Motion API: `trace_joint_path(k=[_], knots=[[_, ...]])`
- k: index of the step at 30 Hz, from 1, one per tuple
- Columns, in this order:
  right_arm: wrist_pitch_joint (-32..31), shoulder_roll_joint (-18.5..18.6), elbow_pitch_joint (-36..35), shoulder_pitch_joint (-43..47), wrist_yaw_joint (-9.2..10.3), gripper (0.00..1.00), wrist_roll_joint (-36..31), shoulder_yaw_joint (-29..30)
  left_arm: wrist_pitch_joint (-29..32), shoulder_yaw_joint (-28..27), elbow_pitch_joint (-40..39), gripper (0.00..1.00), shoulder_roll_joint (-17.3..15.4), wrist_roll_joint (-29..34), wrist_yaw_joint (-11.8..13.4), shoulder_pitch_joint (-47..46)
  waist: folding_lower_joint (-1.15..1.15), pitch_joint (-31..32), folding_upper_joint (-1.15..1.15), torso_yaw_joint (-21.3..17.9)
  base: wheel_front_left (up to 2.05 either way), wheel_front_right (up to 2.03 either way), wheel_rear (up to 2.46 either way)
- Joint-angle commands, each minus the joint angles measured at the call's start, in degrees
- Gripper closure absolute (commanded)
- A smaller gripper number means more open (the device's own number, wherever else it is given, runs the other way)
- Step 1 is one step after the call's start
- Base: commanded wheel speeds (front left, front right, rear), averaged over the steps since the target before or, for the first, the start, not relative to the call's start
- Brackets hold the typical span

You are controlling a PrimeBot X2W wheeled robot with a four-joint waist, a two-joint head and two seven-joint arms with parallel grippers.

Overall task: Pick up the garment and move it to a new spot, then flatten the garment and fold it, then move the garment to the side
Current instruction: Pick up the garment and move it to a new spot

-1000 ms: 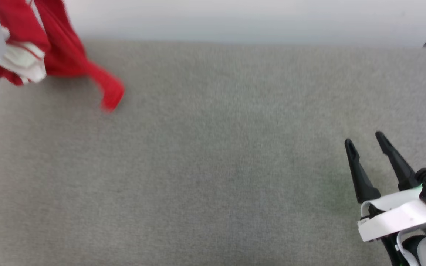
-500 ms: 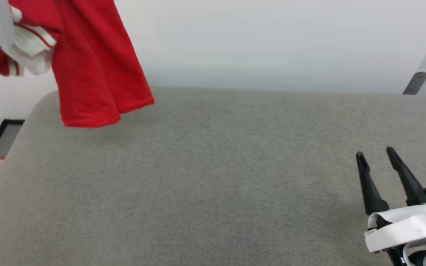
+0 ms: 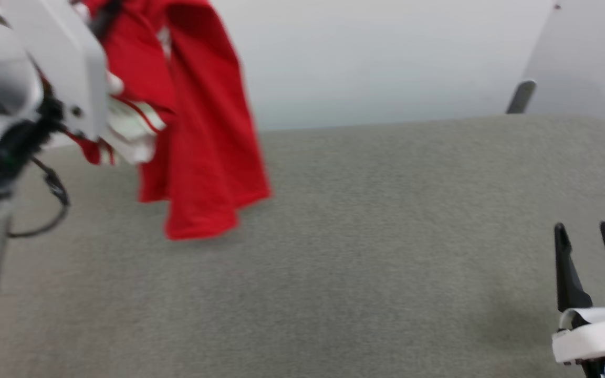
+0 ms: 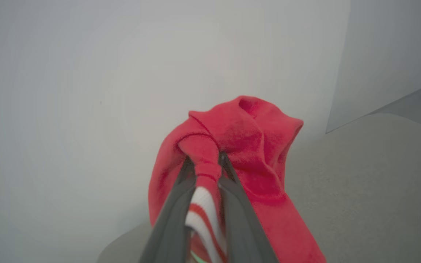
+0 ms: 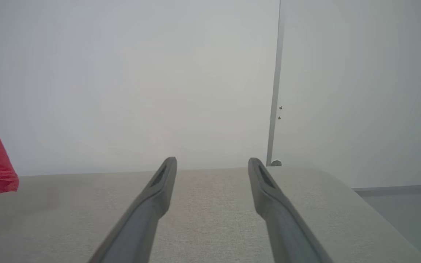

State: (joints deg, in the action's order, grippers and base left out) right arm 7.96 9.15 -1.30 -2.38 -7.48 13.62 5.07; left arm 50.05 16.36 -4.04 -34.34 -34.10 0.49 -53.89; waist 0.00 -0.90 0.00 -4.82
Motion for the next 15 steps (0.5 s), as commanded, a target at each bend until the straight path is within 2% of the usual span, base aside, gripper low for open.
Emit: trace_joint_path(k=[1,9,15], knots=[[0.42,-0.21,0.19,1.02,-0.02,0.00,-0.03,0.46,0.11,0.17,-0.54,1.00,0.37,-0.22,0.38,0.70,0.00,-1.05,0.00,-2.20,0.00,0.00,0.00],[1.58,-1.54,1.88,0.55,-0.02,0.00,-0.78,2.67,2.68,4.19,-5.38,1.00,3.67,0.40,2.94,3.66,0.00,-3.25,0.00,-6.61,0.00,0.00,0.00],[2.33,-2.04,3.81,-0.21,-0.02,0.00,-0.64,1.97,4.61,6.74,-4.71,1.00,5.13,-0.69,4.68,8.74,0.00,-4.47,0.00,-9.12,0.00,0.00,0.00]])
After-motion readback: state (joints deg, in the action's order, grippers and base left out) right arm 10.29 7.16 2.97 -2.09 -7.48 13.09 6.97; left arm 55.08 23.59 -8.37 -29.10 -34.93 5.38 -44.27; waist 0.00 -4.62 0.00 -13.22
